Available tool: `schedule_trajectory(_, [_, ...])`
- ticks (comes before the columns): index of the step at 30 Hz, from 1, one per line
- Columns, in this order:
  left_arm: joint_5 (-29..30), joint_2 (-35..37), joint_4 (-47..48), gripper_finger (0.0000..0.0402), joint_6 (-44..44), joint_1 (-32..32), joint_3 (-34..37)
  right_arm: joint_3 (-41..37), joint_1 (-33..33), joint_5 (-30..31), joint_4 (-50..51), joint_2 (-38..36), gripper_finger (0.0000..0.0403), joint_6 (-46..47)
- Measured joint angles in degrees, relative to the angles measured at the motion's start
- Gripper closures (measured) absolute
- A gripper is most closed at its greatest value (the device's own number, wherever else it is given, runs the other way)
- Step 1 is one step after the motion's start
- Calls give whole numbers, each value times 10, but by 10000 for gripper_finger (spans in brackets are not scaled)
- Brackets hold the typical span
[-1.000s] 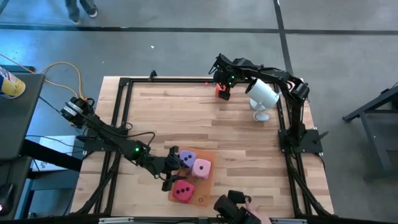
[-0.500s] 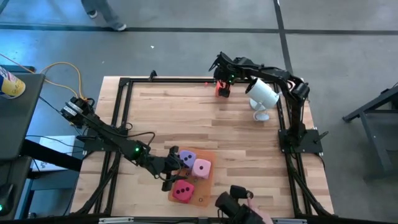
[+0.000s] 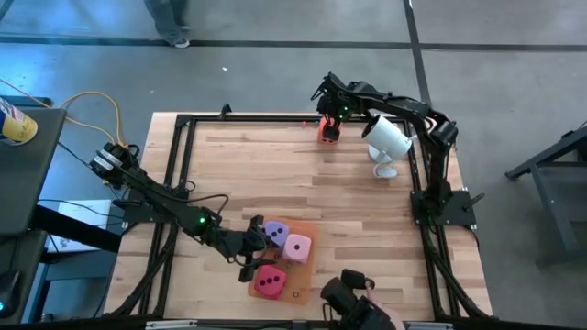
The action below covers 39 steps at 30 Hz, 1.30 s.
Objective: Pick & Place Dice
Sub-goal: Put the large orange dice into the orange bin
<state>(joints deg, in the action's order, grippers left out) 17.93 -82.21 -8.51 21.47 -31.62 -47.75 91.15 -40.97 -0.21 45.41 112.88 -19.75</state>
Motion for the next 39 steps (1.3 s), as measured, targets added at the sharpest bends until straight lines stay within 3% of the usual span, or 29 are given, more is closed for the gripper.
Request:
schedule_trajectory(16, [2, 0, -10, 188, 0, 4, 0, 1, -6, -49, 3, 26, 3, 2])
schedule_trajectory(39, [1, 0, -10, 188, 0, 4, 0, 0, -16, -56, -3, 56, 3, 37])
